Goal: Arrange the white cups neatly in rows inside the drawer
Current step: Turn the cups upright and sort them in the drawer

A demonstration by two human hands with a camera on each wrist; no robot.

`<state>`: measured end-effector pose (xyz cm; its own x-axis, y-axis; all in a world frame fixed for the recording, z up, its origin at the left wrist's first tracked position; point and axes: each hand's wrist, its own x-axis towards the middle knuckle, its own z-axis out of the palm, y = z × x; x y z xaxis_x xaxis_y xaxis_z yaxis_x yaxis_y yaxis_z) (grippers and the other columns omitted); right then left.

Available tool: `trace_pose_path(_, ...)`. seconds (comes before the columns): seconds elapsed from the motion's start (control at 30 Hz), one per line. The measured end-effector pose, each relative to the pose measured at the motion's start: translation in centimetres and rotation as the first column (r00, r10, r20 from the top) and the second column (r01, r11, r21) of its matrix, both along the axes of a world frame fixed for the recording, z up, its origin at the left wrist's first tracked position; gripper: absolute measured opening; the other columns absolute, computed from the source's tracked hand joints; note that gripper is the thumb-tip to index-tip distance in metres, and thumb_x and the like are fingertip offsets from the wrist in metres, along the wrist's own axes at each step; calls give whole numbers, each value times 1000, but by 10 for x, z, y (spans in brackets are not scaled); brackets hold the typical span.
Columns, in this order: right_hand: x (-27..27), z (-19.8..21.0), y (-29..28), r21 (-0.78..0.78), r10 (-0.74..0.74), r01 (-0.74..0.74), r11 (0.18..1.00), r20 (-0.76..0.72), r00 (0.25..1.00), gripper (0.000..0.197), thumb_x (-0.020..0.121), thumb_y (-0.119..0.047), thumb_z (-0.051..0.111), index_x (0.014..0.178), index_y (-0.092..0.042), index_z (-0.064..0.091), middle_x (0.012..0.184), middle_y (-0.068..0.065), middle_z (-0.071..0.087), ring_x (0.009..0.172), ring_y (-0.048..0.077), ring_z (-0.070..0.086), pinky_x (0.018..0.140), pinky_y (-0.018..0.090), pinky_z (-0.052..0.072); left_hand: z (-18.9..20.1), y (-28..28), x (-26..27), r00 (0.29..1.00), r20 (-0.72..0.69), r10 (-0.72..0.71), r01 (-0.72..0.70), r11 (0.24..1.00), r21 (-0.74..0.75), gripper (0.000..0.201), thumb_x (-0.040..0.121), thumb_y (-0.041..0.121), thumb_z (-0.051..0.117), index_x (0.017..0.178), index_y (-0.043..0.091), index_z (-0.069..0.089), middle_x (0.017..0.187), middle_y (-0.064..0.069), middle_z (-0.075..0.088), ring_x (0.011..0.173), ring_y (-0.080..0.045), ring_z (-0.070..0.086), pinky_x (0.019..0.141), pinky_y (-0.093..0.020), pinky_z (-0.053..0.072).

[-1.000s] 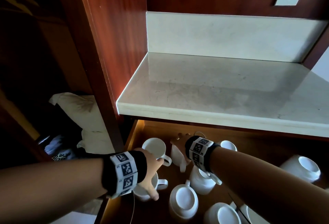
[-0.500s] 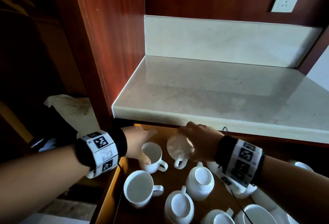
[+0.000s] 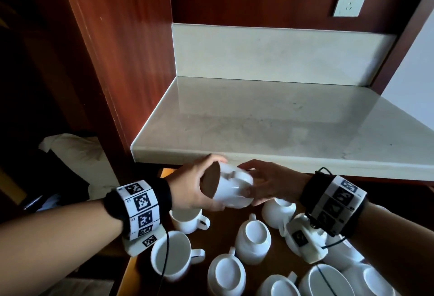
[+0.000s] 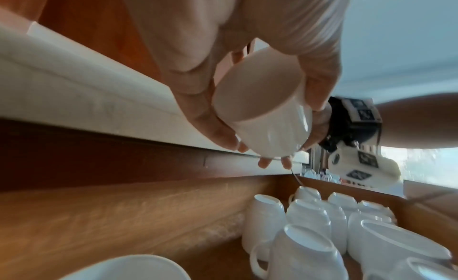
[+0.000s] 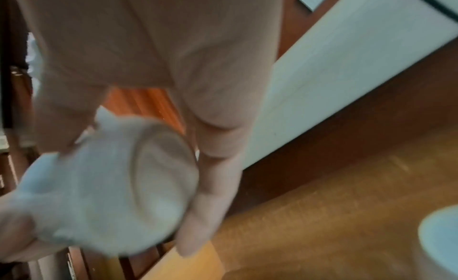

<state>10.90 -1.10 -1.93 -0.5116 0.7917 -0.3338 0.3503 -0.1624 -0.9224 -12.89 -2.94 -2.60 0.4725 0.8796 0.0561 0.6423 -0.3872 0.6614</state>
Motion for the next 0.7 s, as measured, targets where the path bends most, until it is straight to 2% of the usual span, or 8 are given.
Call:
trace_pose_path(0.07,9,3,2,120,12,-39,992,219,976,64,72,-7,81,124,-25,47,123,0,60,92,26,70,83,42,58,-1,0,3,981,-192,29,-30,1000,-2,91,54,53,85,128,44,33,116,13,51,106,-11,53,91,-32,47)
trace_pose_path(0.17,18,7,2,259,4,-127,958,429,903,70,69,-17,83,128,-26,46,122,-2,62,90,27,71,81,41,59,-6,5,9,917,-395,54,-57,998,4,91,54,62,77,130,42,33,119,16,42,107,-12,50,87,-31,48)
trace_pose_path(0.27,20,9,-3,328,-50,-131,935,490,870,55,75,-24,78,123,-22,52,115,-1,66,71,6,64,66,24,53,-12,12,23,831,-556,13,-41,998,-38,88,56,65,73,128,34,35,118,7,47,99,-15,54,81,-34,50)
trace_pose_path(0.37,19,9,-14,372,-72,-153,915,526,848,43,79,-27,74,117,-21,57,108,-4,68,73,3,61,63,16,47,-16,16,43,743,-669,-3,-58,996,-69,79,59,64,72,122,28,39,108,3,52,88,-18,54,73,-34,49)
trace_pose_path(0.43,18,8,-21,403,-90,-166,900,544,834,38,81,-27,72,115,-18,60,107,-3,69,80,6,64,67,17,49,-19,19,55,704,-710,-4,-65,995,-70,78,63,62,71,124,24,41,110,2,57,92,-21,57,74,-33,48)
trace_pose_path(0.53,18,8,-34,452,-118,-186,873,564,817,34,81,-29,71,111,-15,63,105,-2,71,94,13,67,84,28,54,-27,25,74,639,-769,-21,-57,996,-75,86,67,59,68,134,16,37,120,-6,59,107,-27,58,78,-34,47)
trace_pose_path(0.63,18,6,-44,496,-104,-235,836,563,820,29,81,-29,72,106,-16,65,103,-3,72,90,10,67,80,25,54,-41,33,89,547,-837,-5,-104,992,-74,96,68,58,69,141,12,28,130,-15,52,116,-35,53,92,-46,49)
trace_pose_path(0.7,18,4,-52,504,-91,-240,829,546,833,28,82,-29,71,107,-18,65,102,-4,72,89,8,68,79,21,54,-50,35,94,486,-874,-15,-127,988,-87,106,67,63,69,145,11,20,135,-19,47,120,-39,50,95,-52,47)
